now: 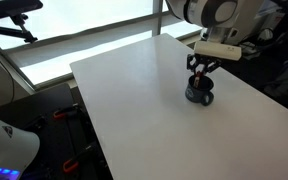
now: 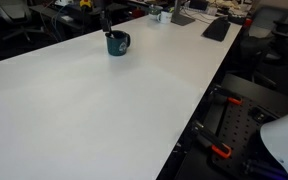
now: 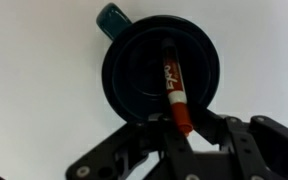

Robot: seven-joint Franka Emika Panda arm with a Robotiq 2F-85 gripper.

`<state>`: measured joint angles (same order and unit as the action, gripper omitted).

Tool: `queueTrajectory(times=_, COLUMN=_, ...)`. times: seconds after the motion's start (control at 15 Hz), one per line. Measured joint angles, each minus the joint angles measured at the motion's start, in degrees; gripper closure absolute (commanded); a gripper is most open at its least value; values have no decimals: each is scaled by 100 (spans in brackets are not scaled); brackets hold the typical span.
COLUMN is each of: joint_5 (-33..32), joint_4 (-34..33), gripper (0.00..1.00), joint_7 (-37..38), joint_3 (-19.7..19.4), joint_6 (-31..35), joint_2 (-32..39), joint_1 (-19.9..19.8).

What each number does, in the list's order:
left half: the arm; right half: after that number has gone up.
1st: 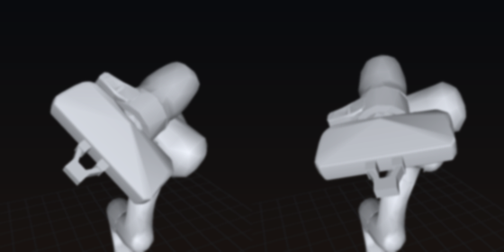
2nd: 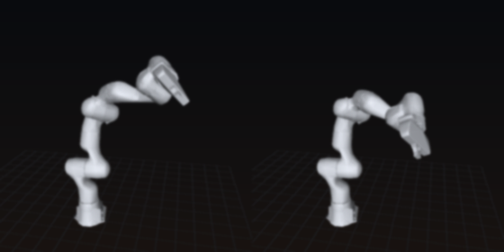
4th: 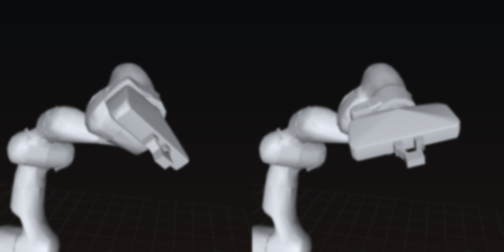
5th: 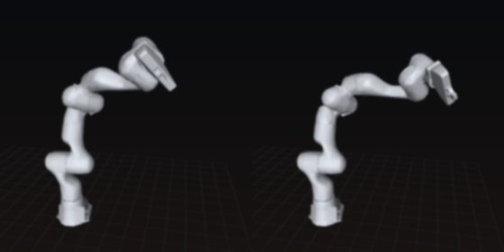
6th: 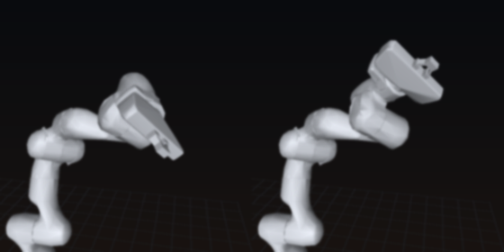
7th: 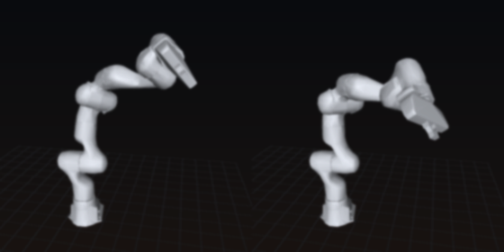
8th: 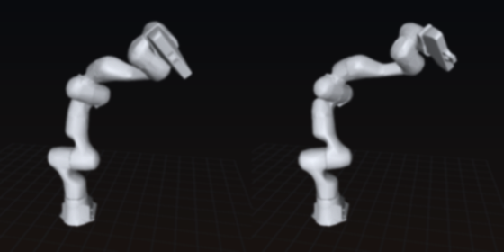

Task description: Remove the marker from the cup and put it on the table

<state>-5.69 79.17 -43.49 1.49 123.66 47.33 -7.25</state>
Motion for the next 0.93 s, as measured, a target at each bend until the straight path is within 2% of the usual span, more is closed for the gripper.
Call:
queueTrajectory(times=0.6, joint_5=-24, joint_4=-13, gripper=94, joint_7=112, joint_3=126, joint_6=-144, joint_2=-670, joint_1=266)
queueTrajectory(times=0.8, joint_5=-67, joint_4=274, gripper=94, joint_7=40, joint_3=323, joint_6=-197, joint_2=-942, joint_1=432)
queueTrajectory(times=0.93, joint_5=-417, joint_4=717, gripper=94, joint_7=2, joint_3=368, joint_6=-14, joint_2=-1125, joint_1=642)
